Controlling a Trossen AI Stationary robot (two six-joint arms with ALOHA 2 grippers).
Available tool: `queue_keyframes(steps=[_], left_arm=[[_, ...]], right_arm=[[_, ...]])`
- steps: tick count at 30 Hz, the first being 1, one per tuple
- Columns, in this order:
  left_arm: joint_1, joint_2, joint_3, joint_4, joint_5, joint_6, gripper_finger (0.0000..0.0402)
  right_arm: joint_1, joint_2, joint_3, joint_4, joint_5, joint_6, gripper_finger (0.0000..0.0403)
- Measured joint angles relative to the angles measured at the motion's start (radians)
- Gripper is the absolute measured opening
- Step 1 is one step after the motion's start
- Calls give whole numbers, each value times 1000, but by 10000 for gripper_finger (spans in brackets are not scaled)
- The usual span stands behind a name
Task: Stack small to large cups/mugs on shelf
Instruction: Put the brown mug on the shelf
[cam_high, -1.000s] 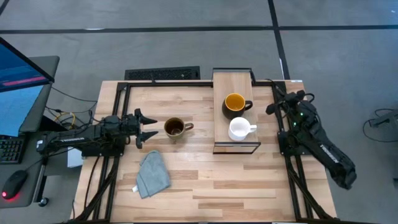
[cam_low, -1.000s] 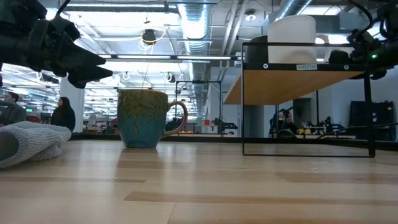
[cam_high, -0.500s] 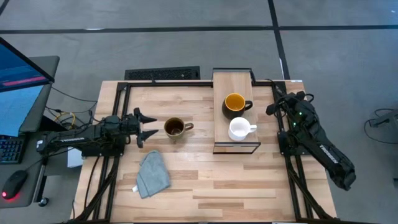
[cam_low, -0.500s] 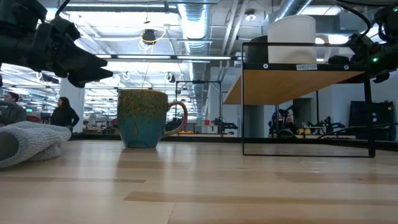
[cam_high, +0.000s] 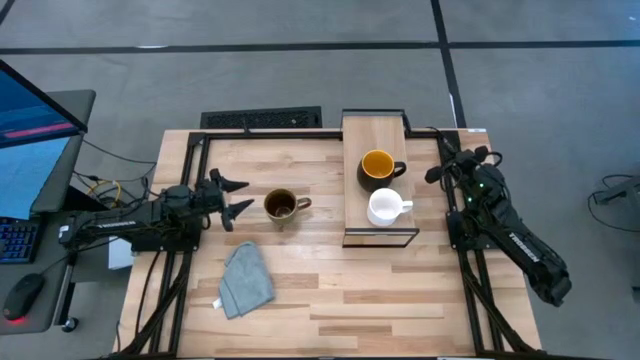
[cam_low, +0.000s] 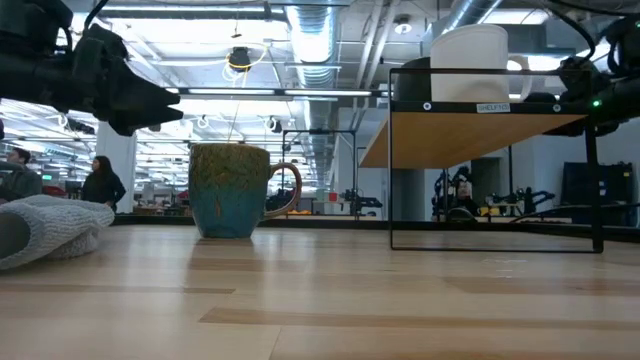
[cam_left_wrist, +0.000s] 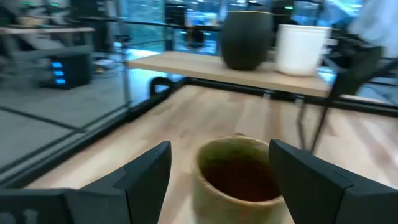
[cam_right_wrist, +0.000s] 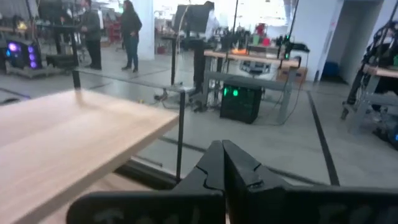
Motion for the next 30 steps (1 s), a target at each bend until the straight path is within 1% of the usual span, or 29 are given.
queue_keyframes(steps=[4,13,17,22,27,30], left_arm=[[0,0,0,6,-53,-23,261],[0,2,0,41,-48,-147,261],[0,20,14,41,-17,-155,259],[0,112,99,-44,-12,-170,244],[0,241,209,-168,52,-176,227],[0,316,260,-217,54,-198,222]], right_arm=[[0,1,0,-55,14,14,17],[1,6,0,-56,14,36,21],[1,6,0,-56,13,36,21],[1,6,0,-56,13,36,24],[1,6,0,-57,13,48,23],[1,6,0,-57,13,54,23]])
